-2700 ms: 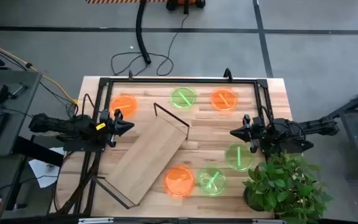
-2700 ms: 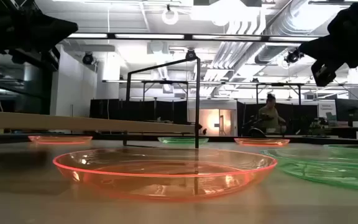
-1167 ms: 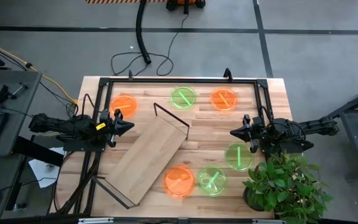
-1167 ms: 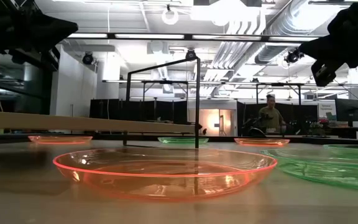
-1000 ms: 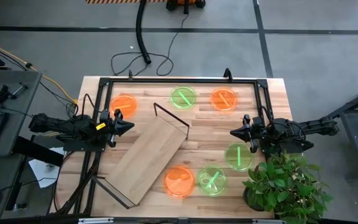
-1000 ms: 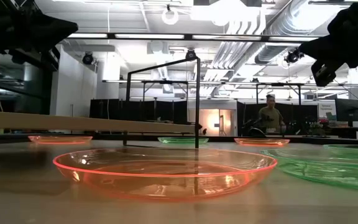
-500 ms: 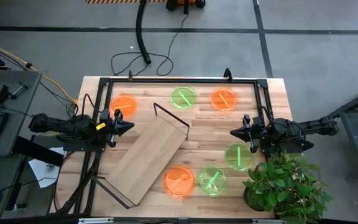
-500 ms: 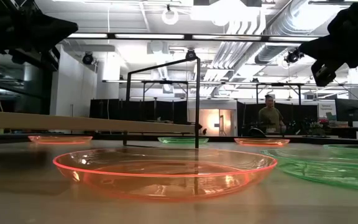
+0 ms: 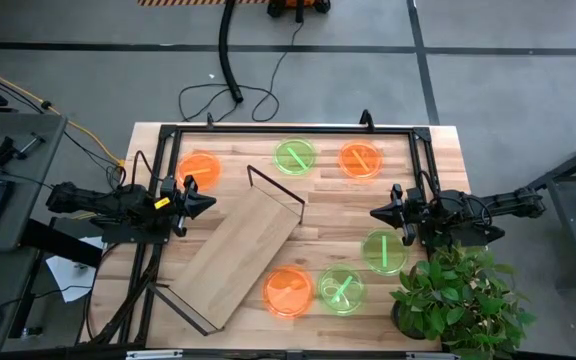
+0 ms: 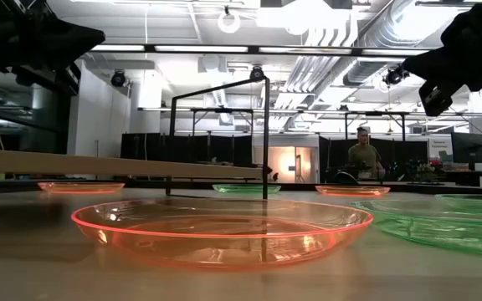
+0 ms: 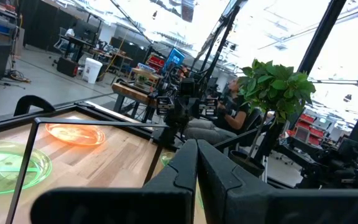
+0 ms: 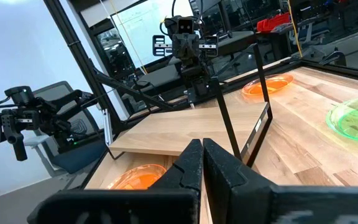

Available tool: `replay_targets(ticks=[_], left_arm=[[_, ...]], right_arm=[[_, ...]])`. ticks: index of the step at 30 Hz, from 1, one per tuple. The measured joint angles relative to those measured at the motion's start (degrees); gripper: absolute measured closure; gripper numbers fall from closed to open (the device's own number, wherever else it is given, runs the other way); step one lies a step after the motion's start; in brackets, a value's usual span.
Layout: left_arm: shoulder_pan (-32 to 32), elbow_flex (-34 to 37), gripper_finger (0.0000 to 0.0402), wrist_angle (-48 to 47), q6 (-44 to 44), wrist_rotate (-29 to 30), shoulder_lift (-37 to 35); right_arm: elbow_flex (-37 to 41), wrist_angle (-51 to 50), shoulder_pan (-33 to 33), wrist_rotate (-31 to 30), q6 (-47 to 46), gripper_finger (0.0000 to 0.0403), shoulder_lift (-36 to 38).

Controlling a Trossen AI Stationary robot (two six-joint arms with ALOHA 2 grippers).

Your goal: Place and stack plates onto a shelf

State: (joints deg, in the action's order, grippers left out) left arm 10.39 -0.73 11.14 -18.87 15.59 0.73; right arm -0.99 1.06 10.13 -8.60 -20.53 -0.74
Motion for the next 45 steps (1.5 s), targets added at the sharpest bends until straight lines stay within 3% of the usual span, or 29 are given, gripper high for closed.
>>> replay_targets(ticks=[5,8,15,19,20,23,28,31,36,40,45], left_arm=[[0.0,0.0,0.0398,0.0,0.0,0.0,0.0],[0.0,0.0,0.0398,0.0,0.0,0.0,0.0],[0.0,0.0,0.0398,0.0,0.0,0.0,0.0],[0.0,0.0,0.0398,0.0,0.0,0.0,0.0],[0.0,0.0,0.0398,0.0,0.0,0.0,0.0],[0.0,0.0,0.0398,0.0,0.0,0.0,0.0],[0.0,0.0,0.0398,0.0,0.0,0.0,0.0],[0.0,0.0,0.0398,0.0,0.0,0.0,0.0],[0.0,0.0,0.0398,0.0,0.0,0.0,0.0],[0.0,0.0,0.0398,0.0,0.0,0.0,0.0],[0.0,0.0,0.0398,0.0,0.0,0.0,0.0]], right_arm=[[0.0,0.5,0.0,-1.0,-0.3,0.0403,0.0],[0.1,6.0,0.0,-6.1,-6.2,0.0403,0.0],[0.0,27.4,0.0,-42.9,-18.3,0.0403,0.0],[0.0,33.5,-0.9,-57.6,-18.5,0.0403,-0.1],[0.0,32.9,-1.6,-57.3,-20.3,0.0403,-0.4],[0.0,27.5,-4.0,-47.4,-31.5,0.0403,-3.6],[-1.2,12.8,-9.0,-40.2,-50.0,0.0393,-14.3],[-2.5,3.7,-14.0,-32.3,-57.8,0.0371,-21.3],[-4.2,1.3,-23.5,-18.5,-58.6,0.0312,-31.0],[-6.5,-3.1,-30.7,-13.6,-57.9,0.0273,-36.8],[-9.9,-6.3,-37.5,-7.2,-56.4,0.0264,-43.3]])
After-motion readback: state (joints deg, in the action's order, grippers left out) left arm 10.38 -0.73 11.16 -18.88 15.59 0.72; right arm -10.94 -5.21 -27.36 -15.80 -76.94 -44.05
